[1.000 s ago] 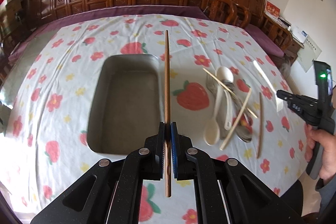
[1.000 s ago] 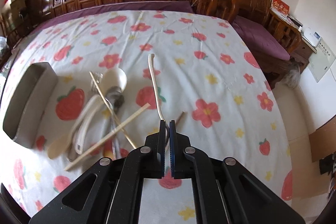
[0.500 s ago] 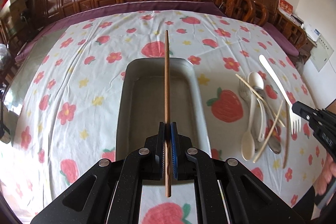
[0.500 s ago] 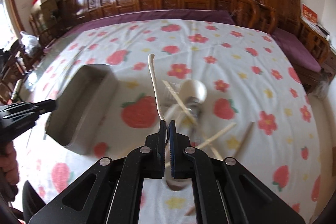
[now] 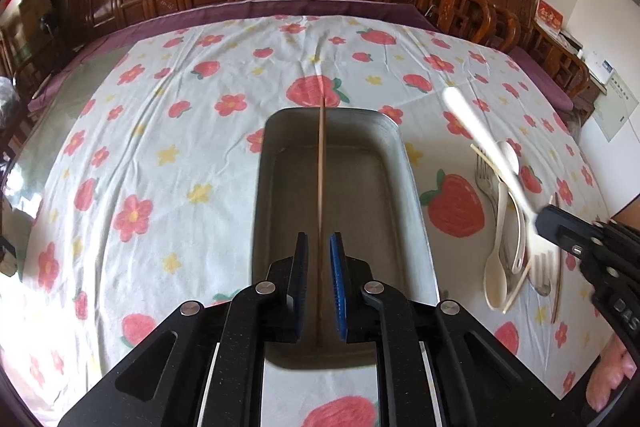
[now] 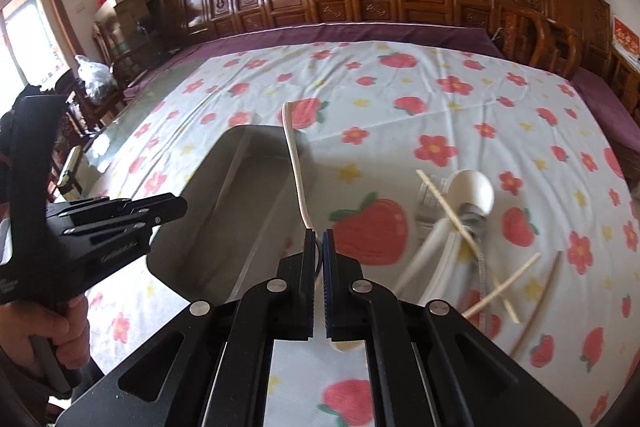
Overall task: Organize utensils
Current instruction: 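Drop the chopstick into the metal tray with left gripper while right places the fork there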
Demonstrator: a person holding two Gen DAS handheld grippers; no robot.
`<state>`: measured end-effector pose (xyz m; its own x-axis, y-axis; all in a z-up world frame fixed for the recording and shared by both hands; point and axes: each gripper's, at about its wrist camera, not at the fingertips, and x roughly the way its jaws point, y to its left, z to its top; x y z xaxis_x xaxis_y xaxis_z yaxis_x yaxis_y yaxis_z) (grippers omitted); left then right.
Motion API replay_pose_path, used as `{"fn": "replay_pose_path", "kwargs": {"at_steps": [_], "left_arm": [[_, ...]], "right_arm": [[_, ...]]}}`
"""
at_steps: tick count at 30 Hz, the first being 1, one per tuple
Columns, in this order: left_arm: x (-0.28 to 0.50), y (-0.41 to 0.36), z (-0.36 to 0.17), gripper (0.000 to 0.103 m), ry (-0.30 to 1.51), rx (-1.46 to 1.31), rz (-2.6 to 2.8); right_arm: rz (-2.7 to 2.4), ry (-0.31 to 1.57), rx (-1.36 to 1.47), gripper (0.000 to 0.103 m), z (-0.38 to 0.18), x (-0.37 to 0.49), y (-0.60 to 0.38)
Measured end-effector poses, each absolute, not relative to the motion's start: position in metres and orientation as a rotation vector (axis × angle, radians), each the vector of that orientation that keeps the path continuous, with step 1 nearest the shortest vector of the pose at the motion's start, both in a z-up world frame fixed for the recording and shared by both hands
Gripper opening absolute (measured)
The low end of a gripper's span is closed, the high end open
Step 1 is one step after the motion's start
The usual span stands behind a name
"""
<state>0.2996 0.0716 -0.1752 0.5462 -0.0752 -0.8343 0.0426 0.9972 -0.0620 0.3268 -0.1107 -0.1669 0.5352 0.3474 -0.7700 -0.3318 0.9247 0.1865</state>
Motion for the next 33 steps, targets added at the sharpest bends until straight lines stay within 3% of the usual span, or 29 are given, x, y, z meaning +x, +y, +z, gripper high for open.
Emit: {"fn": "replay_pose_path", "kwargs": {"at_steps": [16, 21, 29, 33], "left_arm": [[0.247, 0.112, -0.15, 0.01, 0.901, -0.064, -0.074], [0.243, 0.113, -0.142, 0.01, 0.878, -0.053, -0.075], [0.237, 0.098, -0.141, 0.01, 0.87, -0.03, -0.106], [0.231, 0.083, -0.143, 0.02, 0.866, -0.007, -0.14]], "right_arm": [[0.445, 0.957, 0.036, 0.005, -0.189, 0.341, -0.037], [0.473, 0.955, 0.036, 0.013, -0.192, 0.341, -0.031], [0.519, 0.923, 0.013, 0.013, -0.185, 0.317, -0.057], [0.497, 0.89, -0.021, 0.013, -0.179, 0.294, -0.094]]}}
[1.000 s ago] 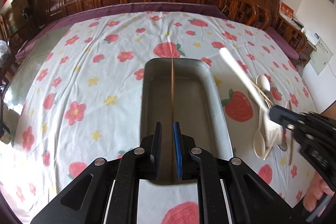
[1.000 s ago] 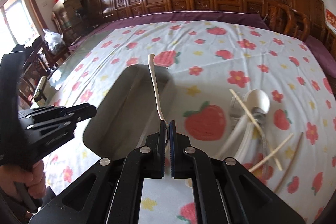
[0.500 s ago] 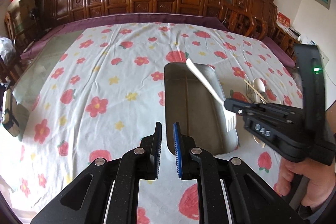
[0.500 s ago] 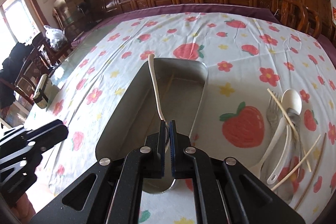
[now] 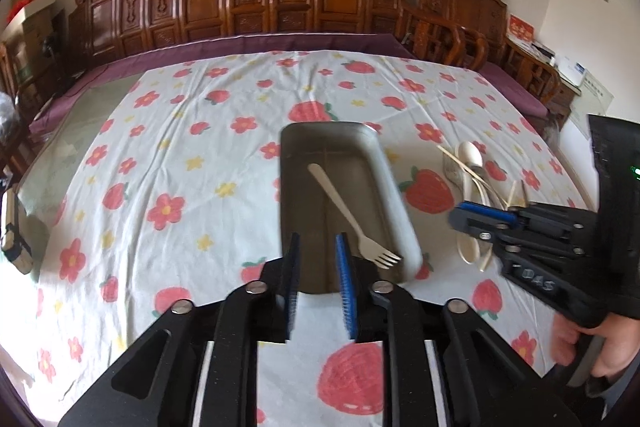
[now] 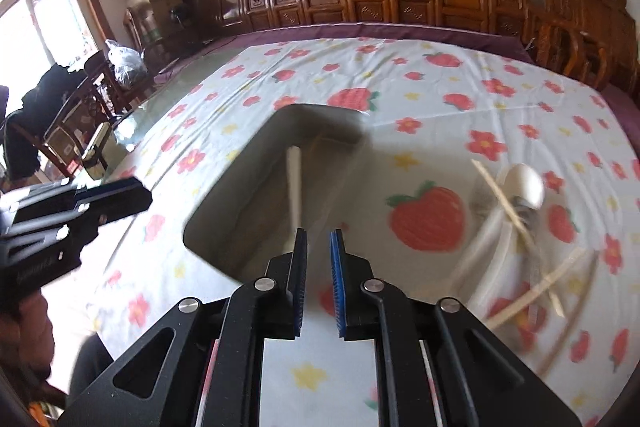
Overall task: Organize utensils
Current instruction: 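Drop the chopstick into the metal tray with left gripper while right places the fork there, then grasp a chopstick from the pile with the left gripper while the right grasps another chopstick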
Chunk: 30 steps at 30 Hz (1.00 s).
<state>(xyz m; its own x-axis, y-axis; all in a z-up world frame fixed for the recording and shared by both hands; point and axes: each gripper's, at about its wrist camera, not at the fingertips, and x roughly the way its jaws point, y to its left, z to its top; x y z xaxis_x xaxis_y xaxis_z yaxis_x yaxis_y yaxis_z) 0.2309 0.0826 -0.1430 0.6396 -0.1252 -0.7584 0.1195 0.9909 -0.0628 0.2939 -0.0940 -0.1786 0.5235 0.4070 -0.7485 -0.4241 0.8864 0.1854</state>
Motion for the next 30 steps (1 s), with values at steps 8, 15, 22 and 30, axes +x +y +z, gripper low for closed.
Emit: {"fn": "replay_pose_path", "kwargs": {"at_steps": [8, 15, 22, 30], "left_arm": [[0.216, 0.046, -0.146, 0.041, 0.855, 0.05, -0.214], [0.205, 0.012, -0.147, 0.064, 0.842, 0.082, -0.27], [0.205, -0.018, -0.153, 0.066, 0.852, 0.083, -0.308], [0.209, -0.047, -0.167, 0.067, 0.874, 0.084, -0.321]], "right_arm": [[0.361, 0.864, -0.091, 0.013, -0.187, 0.262, -0.182], [0.225, 0.911, -0.082, 0.038, -0.217, 0.263, -0.252], [0.16, 0.972, -0.03, 0.038, -0.246, 0.284, -0.279], [0.132, 1.023, -0.027, 0.038, -0.263, 0.303, -0.275]]}}
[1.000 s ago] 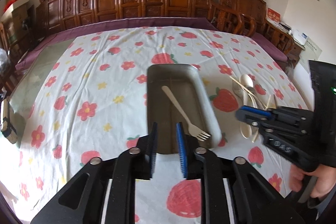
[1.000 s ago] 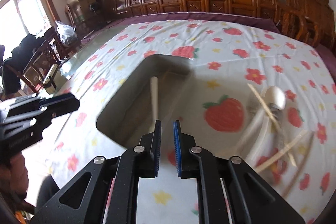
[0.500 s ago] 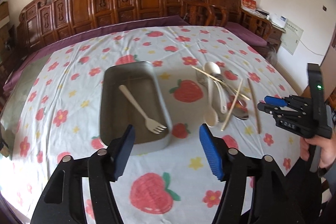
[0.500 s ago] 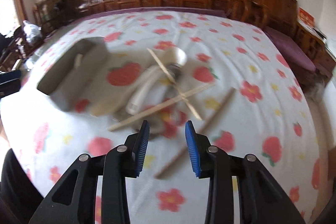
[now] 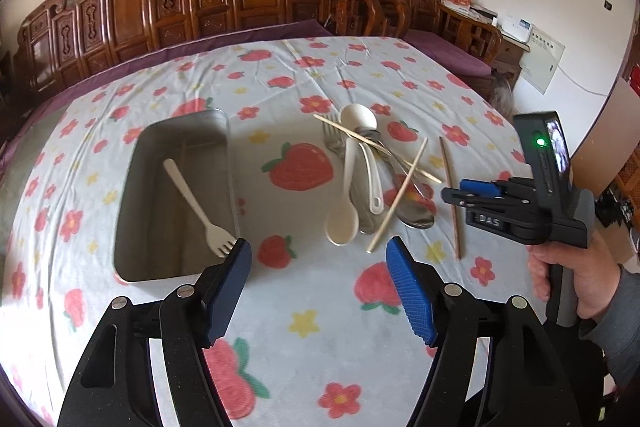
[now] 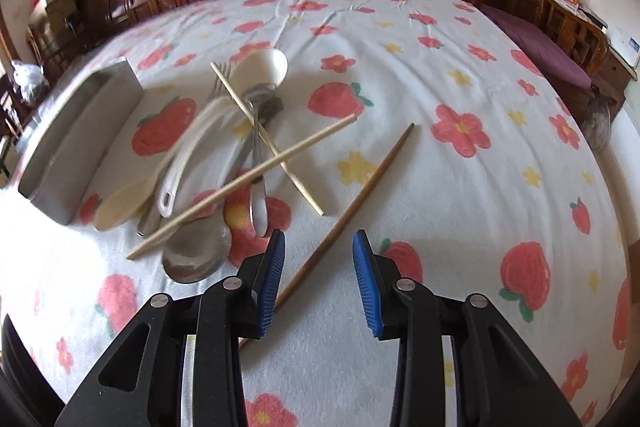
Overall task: Organize utensils
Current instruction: 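Grasp a chopstick from the pile with the left gripper while the right grasps another chopstick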
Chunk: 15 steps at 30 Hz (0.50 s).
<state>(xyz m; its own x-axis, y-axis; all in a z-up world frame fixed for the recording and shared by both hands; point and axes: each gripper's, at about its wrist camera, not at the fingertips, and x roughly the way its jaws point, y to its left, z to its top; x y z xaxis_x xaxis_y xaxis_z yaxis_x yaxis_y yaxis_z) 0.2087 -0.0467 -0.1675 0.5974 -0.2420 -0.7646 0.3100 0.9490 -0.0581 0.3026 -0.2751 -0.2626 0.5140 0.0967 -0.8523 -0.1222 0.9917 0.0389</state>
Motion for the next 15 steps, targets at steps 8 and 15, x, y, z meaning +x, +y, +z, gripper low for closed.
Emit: {"fn": "replay_pose_path", "kwargs": {"at_steps": [8, 15], "left_arm": [[0.214, -0.07, -0.182, 0.067, 0.902, 0.102, -0.349], [0.225, -0.095, -0.192, 0.066, 0.917, 0.142, -0.393]], "right_arm": [[0.116, 1.074, -0.07, 0.018, -0.261, 0.299, -0.289], [0.113, 1.098, -0.081, 0.006, -0.26, 0.29, -0.318]]}}
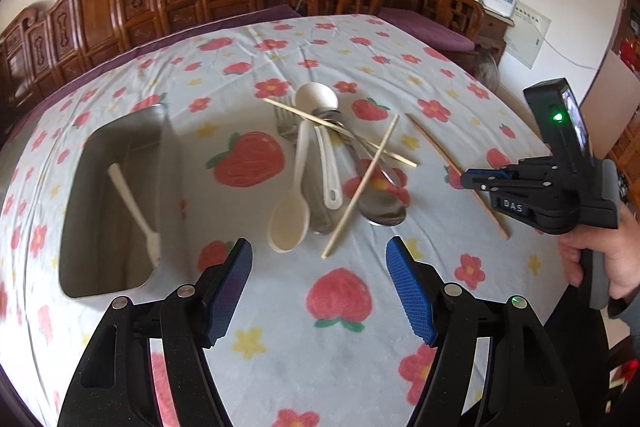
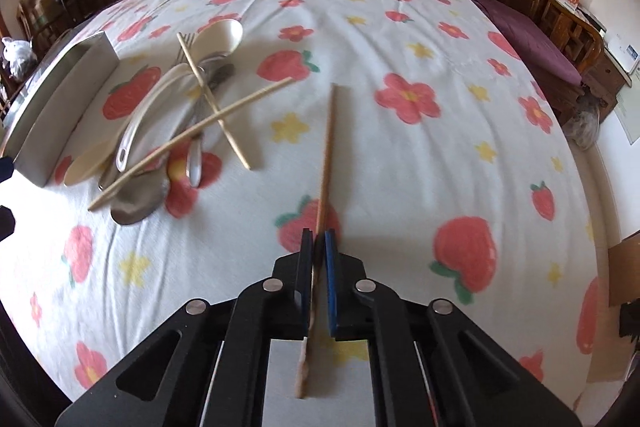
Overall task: Organize utensils
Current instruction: 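Grasp a chopstick from the pile with the left gripper while the right grasps another chopstick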
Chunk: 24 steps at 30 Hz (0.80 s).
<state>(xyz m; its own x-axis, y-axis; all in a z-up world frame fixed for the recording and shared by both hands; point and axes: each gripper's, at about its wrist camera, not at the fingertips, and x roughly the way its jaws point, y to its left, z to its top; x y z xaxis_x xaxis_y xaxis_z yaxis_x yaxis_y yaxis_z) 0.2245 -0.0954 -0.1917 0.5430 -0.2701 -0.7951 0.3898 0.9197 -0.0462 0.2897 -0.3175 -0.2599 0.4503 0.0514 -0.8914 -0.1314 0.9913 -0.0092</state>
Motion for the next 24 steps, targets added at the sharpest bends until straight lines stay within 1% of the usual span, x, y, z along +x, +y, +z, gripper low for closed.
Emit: {"fn": "replay_pose_path", "kwargs": {"at_steps": [3, 8, 9, 10, 12, 16, 23, 24], "left_arm": [[0.233, -0.106, -0.197, 0.061, 0.931, 0.149, -0.409], [0.25, -0.126, -0.207, 0.057, 0.957, 0.18, -0.428], [0.254, -0.132, -0.209, 0.052, 0.962, 0.195, -0.435], [0.256, -0.136, -0.211, 0.049, 0.967, 0.205, -0.44], [0.262, -0.145, -0.214, 0.047, 0.976, 0.23, -0.448], [0.278, -0.161, -0.221, 0.038, 1.0, 0.257, -0.465], [0.302, -0.176, -0.236, 0.031, 1.051, 0.281, -0.471], [0.304, -0.177, -0.238, 0.029, 1.06, 0.282, -0.47]], "right_arm": [[0.132, 1.09, -0.06, 0.006, -0.26, 0.286, -0.326], [0.167, 1.068, -0.056, 0.006, -0.261, 0.283, -0.331], [0.175, 1.067, -0.056, 0.006, -0.261, 0.283, -0.332], [0.181, 1.071, -0.058, 0.006, -0.26, 0.284, -0.332], [0.192, 1.077, -0.055, 0.006, -0.26, 0.285, -0.333], [0.208, 1.077, -0.054, 0.006, -0.26, 0.285, -0.334], [0.218, 1.076, -0.037, 0.006, -0.26, 0.286, -0.336], [0.22, 1.075, -0.036, 0.006, -0.26, 0.286, -0.336]]}}
